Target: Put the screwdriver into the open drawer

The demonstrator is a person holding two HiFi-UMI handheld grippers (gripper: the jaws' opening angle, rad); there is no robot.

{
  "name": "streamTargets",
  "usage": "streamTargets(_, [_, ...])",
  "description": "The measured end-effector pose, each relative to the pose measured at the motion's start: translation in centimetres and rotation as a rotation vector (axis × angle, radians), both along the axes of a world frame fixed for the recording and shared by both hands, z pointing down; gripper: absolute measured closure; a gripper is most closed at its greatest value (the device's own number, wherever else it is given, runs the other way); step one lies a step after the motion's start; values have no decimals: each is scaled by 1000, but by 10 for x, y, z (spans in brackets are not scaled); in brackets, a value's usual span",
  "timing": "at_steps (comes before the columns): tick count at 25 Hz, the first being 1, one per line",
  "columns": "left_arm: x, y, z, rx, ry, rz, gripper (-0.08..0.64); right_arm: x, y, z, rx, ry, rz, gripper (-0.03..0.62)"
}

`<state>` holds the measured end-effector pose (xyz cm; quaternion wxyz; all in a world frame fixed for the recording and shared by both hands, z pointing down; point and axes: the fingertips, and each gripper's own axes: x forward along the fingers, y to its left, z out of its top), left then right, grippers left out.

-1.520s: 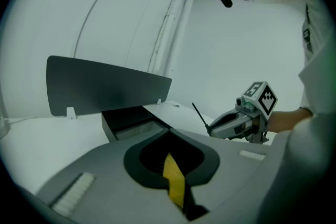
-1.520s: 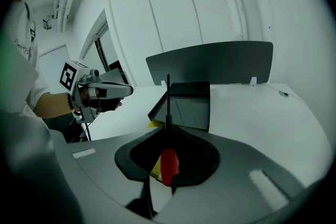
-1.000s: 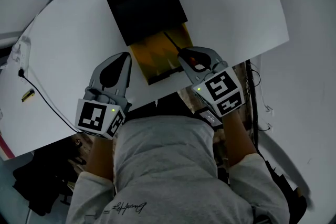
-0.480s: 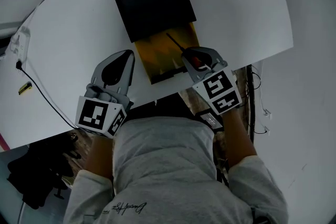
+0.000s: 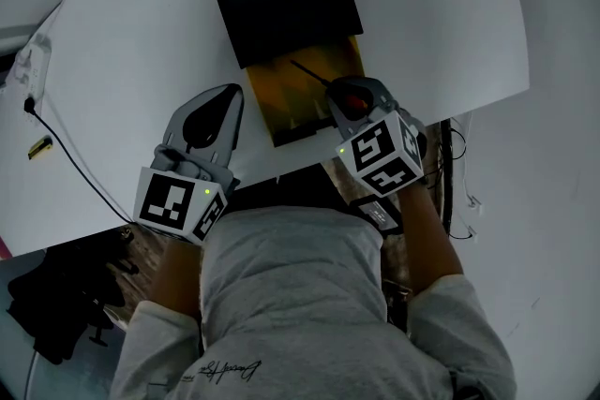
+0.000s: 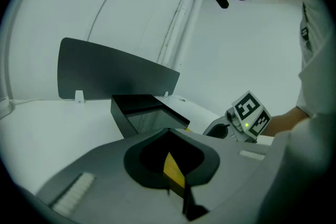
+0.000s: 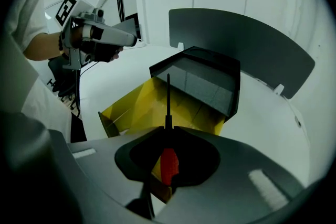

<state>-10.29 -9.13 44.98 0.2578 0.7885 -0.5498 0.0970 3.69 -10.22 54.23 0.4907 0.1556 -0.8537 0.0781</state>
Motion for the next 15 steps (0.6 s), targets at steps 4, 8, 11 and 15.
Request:
streamTargets(4, [-4, 0, 3, -6, 1, -7, 560, -2, 1, 7, 11, 46, -50, 518])
streamTargets(8, [-7, 0, 7, -11, 3, -13, 560, -5, 1, 13, 19, 84, -97, 518])
streamTargets(11, [-8, 0, 9, -15, 4, -15, 560, -9, 2, 17, 15, 101, -123, 518])
streamTargets(15, [-10, -1, 11, -14, -3, -14, 560, -14, 3, 21, 8, 122, -154, 518])
